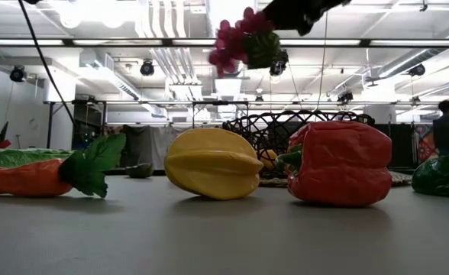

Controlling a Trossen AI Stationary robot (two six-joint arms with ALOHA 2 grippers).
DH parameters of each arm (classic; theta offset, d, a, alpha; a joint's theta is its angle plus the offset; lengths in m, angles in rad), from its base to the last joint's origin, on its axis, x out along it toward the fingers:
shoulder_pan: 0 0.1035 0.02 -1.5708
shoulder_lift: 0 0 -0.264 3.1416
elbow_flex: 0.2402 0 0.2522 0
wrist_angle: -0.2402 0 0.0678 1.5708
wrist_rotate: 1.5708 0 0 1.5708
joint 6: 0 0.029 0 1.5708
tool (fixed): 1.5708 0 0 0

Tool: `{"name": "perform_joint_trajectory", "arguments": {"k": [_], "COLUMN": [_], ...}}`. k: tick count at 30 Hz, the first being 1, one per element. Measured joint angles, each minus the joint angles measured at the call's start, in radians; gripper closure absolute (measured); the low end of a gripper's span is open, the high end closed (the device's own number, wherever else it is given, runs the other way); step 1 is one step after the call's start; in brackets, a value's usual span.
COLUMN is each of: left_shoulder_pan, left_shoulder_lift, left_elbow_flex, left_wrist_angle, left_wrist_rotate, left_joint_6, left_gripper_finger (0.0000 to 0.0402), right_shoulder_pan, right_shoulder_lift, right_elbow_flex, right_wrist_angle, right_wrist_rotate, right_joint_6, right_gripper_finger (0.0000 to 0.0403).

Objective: Build produce basket
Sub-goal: Put the violet grapes into the basket

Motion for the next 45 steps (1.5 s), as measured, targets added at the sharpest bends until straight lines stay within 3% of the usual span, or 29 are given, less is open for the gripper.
{"name": "perform_joint_trajectory", "arguments": {"k": [6,10,15,20,25,29,36,45], "left_shoulder_pan": [0.000,0.000,0.000,0.000,0.002,0.002,0.002,0.002], "left_shoulder_lift": [-0.071,-0.111,-0.146,-0.161,-0.196,-0.227,-0.242,-0.243], "left_elbow_flex": [-0.061,-0.103,-0.146,-0.156,-0.150,-0.155,-0.175,-0.175], "left_wrist_angle": [-0.002,0.000,0.009,0.015,0.035,0.060,0.062,0.065], "left_wrist_rotate": [-0.010,-0.020,-0.021,-0.028,-0.035,-0.035,-0.034,-0.034], "left_joint_6": [0.007,0.007,0.008,0.026,0.085,0.108,0.106,0.112], "left_gripper_finger": [0.0157,0.0157,0.0157,0.0157,0.0157,0.0157,0.0157,0.0157], "right_shoulder_pan": [-0.084,-0.190,-0.347,-0.521,-0.706,-0.820,-0.930,-0.939], "right_shoulder_lift": [-0.018,-0.001,0.021,0.030,0.074,0.145,0.301,0.408], "right_elbow_flex": [0.222,0.359,0.446,0.451,0.451,0.451,0.451,0.450], "right_wrist_angle": [-0.505,-0.818,-1.034,-1.066,-1.065,-1.064,-1.049,-1.048], "right_wrist_rotate": [0.003,-0.063,-0.124,-0.241,-0.439,-0.524,-0.558,-0.553], "right_joint_6": [0.005,-0.044,-0.113,-0.145,-0.066,0.008,0.031,-0.043], "right_gripper_finger": [0.0376,0.0376,0.0376,0.0376,0.0388,0.0393,0.0394,0.0389]}}
